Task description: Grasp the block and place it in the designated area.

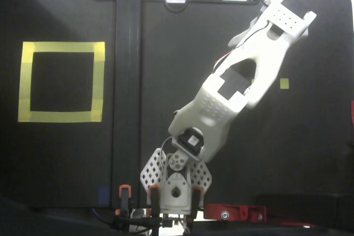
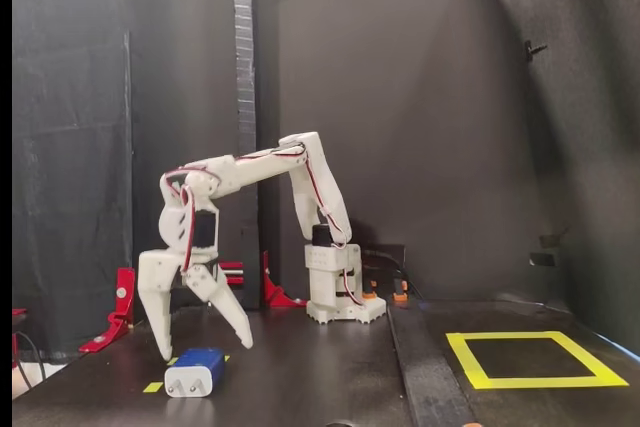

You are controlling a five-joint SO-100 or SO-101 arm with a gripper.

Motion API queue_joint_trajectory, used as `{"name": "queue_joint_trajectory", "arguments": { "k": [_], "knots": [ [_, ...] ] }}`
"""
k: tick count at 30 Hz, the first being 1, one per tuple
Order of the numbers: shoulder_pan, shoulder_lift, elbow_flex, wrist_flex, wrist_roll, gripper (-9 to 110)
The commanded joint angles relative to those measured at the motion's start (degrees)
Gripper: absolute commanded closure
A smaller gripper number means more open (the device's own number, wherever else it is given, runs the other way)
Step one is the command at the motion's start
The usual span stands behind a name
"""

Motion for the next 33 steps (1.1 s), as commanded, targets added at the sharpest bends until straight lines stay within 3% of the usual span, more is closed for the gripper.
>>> {"name": "queue_joint_trajectory", "arguments": {
  "k": [1,24,29,33],
  "knots": [
    [0.0,-0.3,-1.3,-0.6,-0.5,60],
    [-0.3,-4.7,-1.3,-3.8,-1.0,61],
    [-0.3,-4.7,-1.2,-3.7,-1.3,79],
    [-0.3,-4.7,-1.2,-3.3,-1.3,83]
  ]
}}
